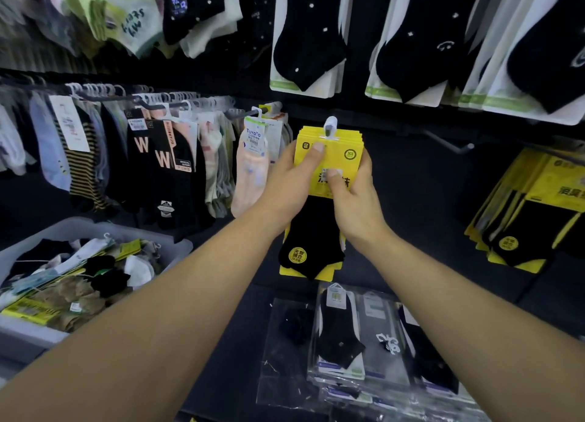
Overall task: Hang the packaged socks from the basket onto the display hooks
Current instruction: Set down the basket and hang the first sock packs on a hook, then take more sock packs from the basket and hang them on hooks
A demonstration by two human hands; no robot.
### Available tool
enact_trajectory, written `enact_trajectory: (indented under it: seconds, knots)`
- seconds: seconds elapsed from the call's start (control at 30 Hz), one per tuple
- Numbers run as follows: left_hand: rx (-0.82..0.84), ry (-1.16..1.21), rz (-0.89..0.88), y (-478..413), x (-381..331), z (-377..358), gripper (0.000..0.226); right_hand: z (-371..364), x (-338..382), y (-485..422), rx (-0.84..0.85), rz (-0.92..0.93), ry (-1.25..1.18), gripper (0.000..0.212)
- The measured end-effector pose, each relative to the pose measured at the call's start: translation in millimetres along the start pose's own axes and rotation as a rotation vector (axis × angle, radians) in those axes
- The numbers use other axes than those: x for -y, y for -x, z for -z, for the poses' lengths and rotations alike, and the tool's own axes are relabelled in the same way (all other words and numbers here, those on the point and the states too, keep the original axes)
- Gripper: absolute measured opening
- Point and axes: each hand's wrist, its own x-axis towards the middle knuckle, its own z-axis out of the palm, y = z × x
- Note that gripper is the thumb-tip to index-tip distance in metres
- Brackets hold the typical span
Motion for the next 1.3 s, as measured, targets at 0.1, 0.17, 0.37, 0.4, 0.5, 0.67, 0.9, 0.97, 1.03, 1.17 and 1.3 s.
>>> enact_trajectory:
  seconds: [0.1, 0.17, 0.37, 0.4, 0.5, 0.67, 0.9, 0.97, 1.03, 1.17, 1.3]
  knots:
    - [0.013, -0.024, 0.029, -18.4, 1.8, -3.4, 0.02, -2.7, -7.3, -17.8, -0.035, -0.009, -0.028, 0.05]
    - [0.032, -0.031, 0.039, -31.2, 4.6, -5.8, 0.022, -4.0, -13.5, -27.8, -0.03, 0.0, -0.044, 0.044]
    - [0.038, -0.093, 0.062, -67.0, 14.0, -7.9, 0.018, -9.9, -34.0, -58.5, -0.019, 0.0, 0.035, 0.045]
    - [0.025, -0.11, 0.065, -72.5, 16.0, -8.8, 0.013, -11.1, -37.3, -63.7, -0.018, -0.002, 0.049, 0.046]
    - [-0.012, -0.146, 0.052, -86.7, 21.5, -12.1, 0.012, -12.3, -44.9, -76.4, -0.005, -0.017, 0.073, 0.046]
    - [-0.037, -0.147, 0.071, -87.0, 22.8, -18.7, 0.04, -5.5, -45.8, -75.2, 0.036, -0.005, 0.109, 0.046]
    - [-0.039, -0.312, -0.05, -18.9, 23.1, -1.6, 0.047, 25.5, -57.0, -9.3, 0.154, 0.008, 0.311, 0.041]
    - [0.007, -0.399, -0.046, 18.6, 26.9, 8.5, 0.05, 36.2, -61.0, 20.9, 0.204, 0.0, 0.385, 0.034]
    - [0.015, -0.47, 0.022, 57.7, 35.8, 20.7, 0.045, 44.9, -65.2, 57.4, 0.284, -0.027, 0.408, 0.024]
    - [0.089, -0.634, 0.254, 149.3, 71.4, 47.1, 0.025, 53.8, -71.3, 145.1, 0.528, -0.142, 0.437, 0.007]
    - [0.148, -0.753, 0.517, 256.4, 123.6, 68.4, 0.025, 51.9, -84.4, 239.8, 0.743, -0.232, 0.457, 0.003]
